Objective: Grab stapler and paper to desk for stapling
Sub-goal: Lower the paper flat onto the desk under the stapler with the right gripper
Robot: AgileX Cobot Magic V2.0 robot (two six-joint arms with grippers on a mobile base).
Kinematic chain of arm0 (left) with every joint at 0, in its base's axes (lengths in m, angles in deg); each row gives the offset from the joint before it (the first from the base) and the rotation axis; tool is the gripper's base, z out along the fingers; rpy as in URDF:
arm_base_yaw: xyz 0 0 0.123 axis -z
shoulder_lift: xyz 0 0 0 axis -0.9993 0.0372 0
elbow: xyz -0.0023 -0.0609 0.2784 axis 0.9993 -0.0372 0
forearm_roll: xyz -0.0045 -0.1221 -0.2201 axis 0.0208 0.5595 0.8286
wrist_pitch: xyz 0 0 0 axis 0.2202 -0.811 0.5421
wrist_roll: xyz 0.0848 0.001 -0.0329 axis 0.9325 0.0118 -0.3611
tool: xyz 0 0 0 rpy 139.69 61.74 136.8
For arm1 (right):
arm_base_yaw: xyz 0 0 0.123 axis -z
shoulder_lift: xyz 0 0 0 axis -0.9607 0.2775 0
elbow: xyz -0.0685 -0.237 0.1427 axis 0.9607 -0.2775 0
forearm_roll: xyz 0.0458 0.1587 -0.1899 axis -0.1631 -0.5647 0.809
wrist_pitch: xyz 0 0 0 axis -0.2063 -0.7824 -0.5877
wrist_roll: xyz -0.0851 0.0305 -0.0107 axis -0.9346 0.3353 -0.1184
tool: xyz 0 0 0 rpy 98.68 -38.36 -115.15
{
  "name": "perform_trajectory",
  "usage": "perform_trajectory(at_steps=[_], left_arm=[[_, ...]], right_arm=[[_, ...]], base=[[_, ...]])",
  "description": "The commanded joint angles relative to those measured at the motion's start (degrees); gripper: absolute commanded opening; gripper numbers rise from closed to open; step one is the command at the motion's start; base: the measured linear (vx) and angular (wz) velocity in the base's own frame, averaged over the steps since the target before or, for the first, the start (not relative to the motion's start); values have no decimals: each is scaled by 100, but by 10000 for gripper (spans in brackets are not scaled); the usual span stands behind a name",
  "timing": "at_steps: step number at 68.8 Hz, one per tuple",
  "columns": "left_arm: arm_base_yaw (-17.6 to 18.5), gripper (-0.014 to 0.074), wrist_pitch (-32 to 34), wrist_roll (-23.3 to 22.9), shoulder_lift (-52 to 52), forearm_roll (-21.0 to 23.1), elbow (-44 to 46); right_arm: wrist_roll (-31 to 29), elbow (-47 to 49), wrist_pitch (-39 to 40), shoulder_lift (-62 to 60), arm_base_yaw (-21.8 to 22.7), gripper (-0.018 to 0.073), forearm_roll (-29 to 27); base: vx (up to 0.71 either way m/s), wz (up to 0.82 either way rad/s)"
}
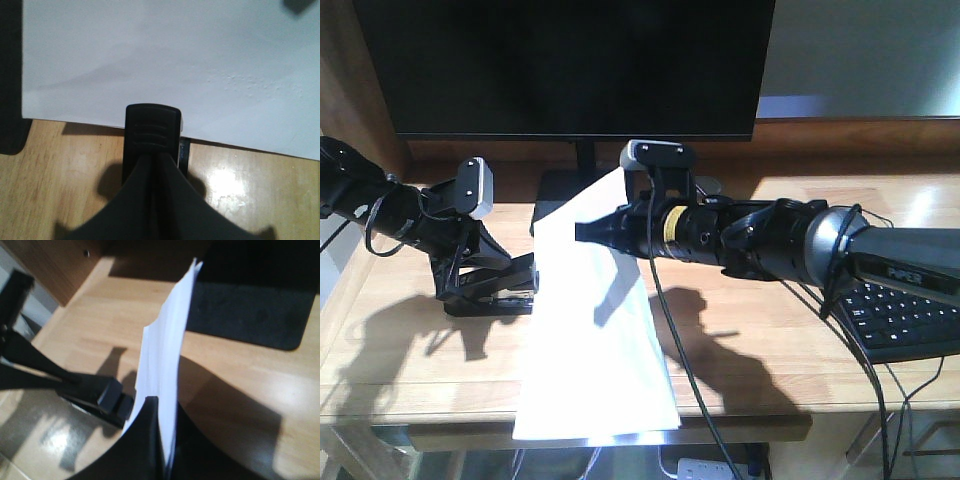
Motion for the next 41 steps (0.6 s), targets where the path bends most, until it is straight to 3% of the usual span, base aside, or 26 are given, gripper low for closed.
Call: perform_trajectory(at_steps=[1, 27, 41], left_arm=[[18, -7, -68, -45, -359, 259, 136], [18, -7, -68, -45, -359, 259, 136], [18, -7, -68, -45, -359, 259, 136]], right_arm=[[-81, 295, 117, -86, 23, -2, -163], [-69, 875, 147, 602, -43, -2, -562], [-69, 1332, 112, 1015, -43, -2, -1225]], base=[[0, 0], [0, 0], [0, 0]])
